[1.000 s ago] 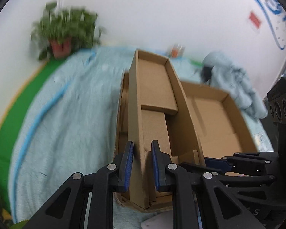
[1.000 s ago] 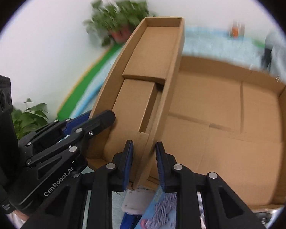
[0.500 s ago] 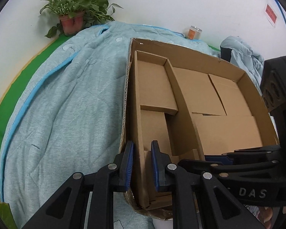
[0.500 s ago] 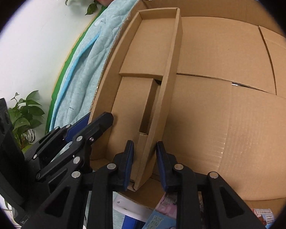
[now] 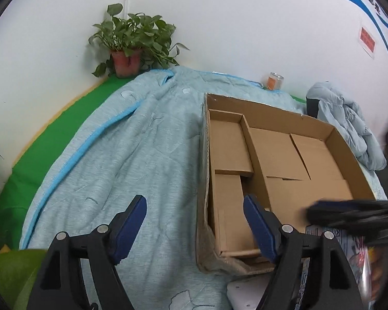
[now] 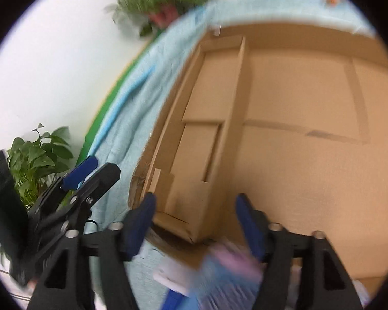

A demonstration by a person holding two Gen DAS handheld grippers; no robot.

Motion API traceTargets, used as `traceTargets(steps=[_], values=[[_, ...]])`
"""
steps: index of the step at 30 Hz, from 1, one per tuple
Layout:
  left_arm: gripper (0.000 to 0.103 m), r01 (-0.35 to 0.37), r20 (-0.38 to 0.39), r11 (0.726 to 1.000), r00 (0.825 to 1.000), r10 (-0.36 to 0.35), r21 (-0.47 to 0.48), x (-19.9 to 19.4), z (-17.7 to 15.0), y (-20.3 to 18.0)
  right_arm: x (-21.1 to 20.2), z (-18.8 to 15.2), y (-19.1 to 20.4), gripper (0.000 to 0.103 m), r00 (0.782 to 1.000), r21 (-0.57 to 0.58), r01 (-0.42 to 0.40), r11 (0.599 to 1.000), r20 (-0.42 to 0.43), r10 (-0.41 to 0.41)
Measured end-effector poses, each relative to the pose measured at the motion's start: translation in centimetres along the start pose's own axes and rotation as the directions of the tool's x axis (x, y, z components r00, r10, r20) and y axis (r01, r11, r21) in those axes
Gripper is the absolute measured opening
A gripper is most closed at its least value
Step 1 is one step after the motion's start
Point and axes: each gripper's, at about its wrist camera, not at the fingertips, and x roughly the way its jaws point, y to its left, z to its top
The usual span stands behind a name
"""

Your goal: Organize rigid objects

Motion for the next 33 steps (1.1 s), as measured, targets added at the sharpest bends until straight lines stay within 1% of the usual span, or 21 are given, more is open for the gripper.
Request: traceTargets(steps=[3, 5, 6, 7, 8, 9, 10, 11, 13, 14, 15, 19, 22, 24, 25, 26, 27, 28, 29, 31, 33], values=[[0.076, -0.001, -0.048, 1.000, 0.999, 0.001, 0.013, 0.9, -0.9, -0.2, -5.2, -1.7, -3.0, 0.069, 0.993, 0.032, 0.044, 0.999, 0.105, -0.047], [0.075, 0.019, -0.078, 1.000, 0.997, -0.018, 0.012, 2.2, -1.3, -0.4, -8.1, -2.4, -6.3, 0.069, 0.981, 0.095, 0.116, 0.989, 0.146, -0.129], [0.074, 0.021, -0.091, 1.000, 0.996, -0.019, 0.017, 3.2, -1.4, -0.6, -9.3, -2.5, -8.6, 0.069, 0.974, 0.129, 0.159, 0.979, 0.144, -0.177], [0.067, 0.003, -0.105, 1.000, 0.994, 0.000, 0.028, 4.1, -1.5, -0.8, -9.9, -2.7, -10.8, 0.069, 0.968, 0.166, 0.198, 0.966, 0.119, -0.219], [0.049, -0.015, -0.129, 0.999, 0.991, 0.019, 0.036, 5.0, -1.7, -1.0, -9.9, -2.8, -12.8, 0.069, 0.967, 0.194, 0.226, 0.955, 0.078, -0.245], [0.042, -0.012, -0.173, 0.999, 0.985, 0.017, 0.036, 6.2, -1.8, -1.2, -9.5, -3.0, -14.7, 0.067, 0.964, 0.212, 0.249, 0.945, 0.036, -0.262], [0.031, 0.022, -0.201, 1.000, 0.979, -0.018, 0.015, 7.0, -2.0, -1.1, -9.0, -3.3, -16.2, 0.057, 0.956, 0.220, 0.284, 0.933, 0.007, -0.292], [0.022, 0.051, -0.213, 0.999, 0.976, -0.052, -0.010, 7.5, -2.2, -1.1, -8.6, -3.7, -17.8, 0.036, 0.941, 0.221, 0.336, 0.916, -0.030, -0.338], [0.021, 0.035, -0.202, 0.999, 0.979, -0.035, -0.002, 7.5, -2.3, -1.6, -7.2, -4.8, -19.6, 0.012, 0.903, 0.217, 0.430, 0.876, -0.119, -0.414], [0.020, 0.028, -0.202, 1.000, 0.979, -0.026, 0.006, 7.5, -2.3, -1.8, -6.8, -5.3, -20.0, 0.007, 0.894, 0.215, 0.448, 0.868, -0.133, -0.428], [0.020, 0.024, -0.204, 1.000, 0.979, -0.021, 0.009, 7.6, -2.2, -1.9, -6.8, -5.7, -19.7, 0.004, 0.886, 0.199, 0.463, 0.864, -0.116, -0.448], [0.020, 0.033, -0.215, 0.999, 0.976, -0.028, 0.020, 7.8, -2.2, -2.0, -7.3, -6.7, -19.4, 0.002, 0.867, 0.173, 0.498, 0.850, -0.124, -0.483], [0.023, 0.025, -0.218, 0.999, 0.976, -0.017, 0.034, 7.6, -2.2, -2.3, -8.4, -7.1, -20.9, 0.002, 0.875, 0.192, 0.483, 0.854, -0.095, -0.474], [0.032, 0.026, -0.209, 1.000, 0.978, -0.024, 0.008, 6.7, -1.9, -1.8, -9.6, -7.1, -20.4, 0.012, 0.887, 0.220, 0.457, 0.862, -0.047, -0.459], [0.048, 0.023, -0.197, 1.000, 0.980, -0.023, -0.002, 5.6, -1.8, -1.5, -10.3, -7.1, -19.8, 0.032, 0.899, 0.220, 0.430, 0.876, -0.014, -0.438], [0.065, 0.030, -0.172, 1.000, 0.985, -0.031, -0.009, 4.4, -1.9, -1.4, -11.1, -7.4, -18.9, 0.068, 0.915, 0.209, 0.386, 0.898, 0.036, -0.402], [0.074, 0.050, -0.142, 0.999, 0.988, -0.052, -0.016, 3.0, -2.0, -1.3, -11.9, -7.8, -17.7, 0.085, 0.931, 0.185, 0.329, 0.926, 0.097, -0.351], [0.090, 0.085, -0.109, 0.996, 0.990, -0.087, -0.025, 1.4, -2.1, -1.3, -12.6, -8.1, -16.3, 0.098, 0.943, 0.151, 0.277, 0.949, 0.147, -0.299], [0.103, 0.138, -0.072, 0.990, 0.987, -0.140, -0.035, -0.5, -2.4, -1.5, -13.2, -8.6, -15.0, 0.100, 0.951, 0.111, 0.235, 0.966, 0.178, -0.252], [0.102, 0.233, -0.034, 0.972, 0.972, -0.234, -0.033, -3.2, -3.3, -2.3, -13.9, -9.9, -12.2, 0.100, 0.965, 0.035, 0.153, 0.988, 0.211, -0.157], [0.102, 0.311, -0.068, 0.950, 0.948, -0.310, 0.001, -4.7, -4.4, -3.9, -13.7, -11.2, -10.1, 0.100, 0.973, -0.009, 0.065, 0.998, 0.224, -0.061]])
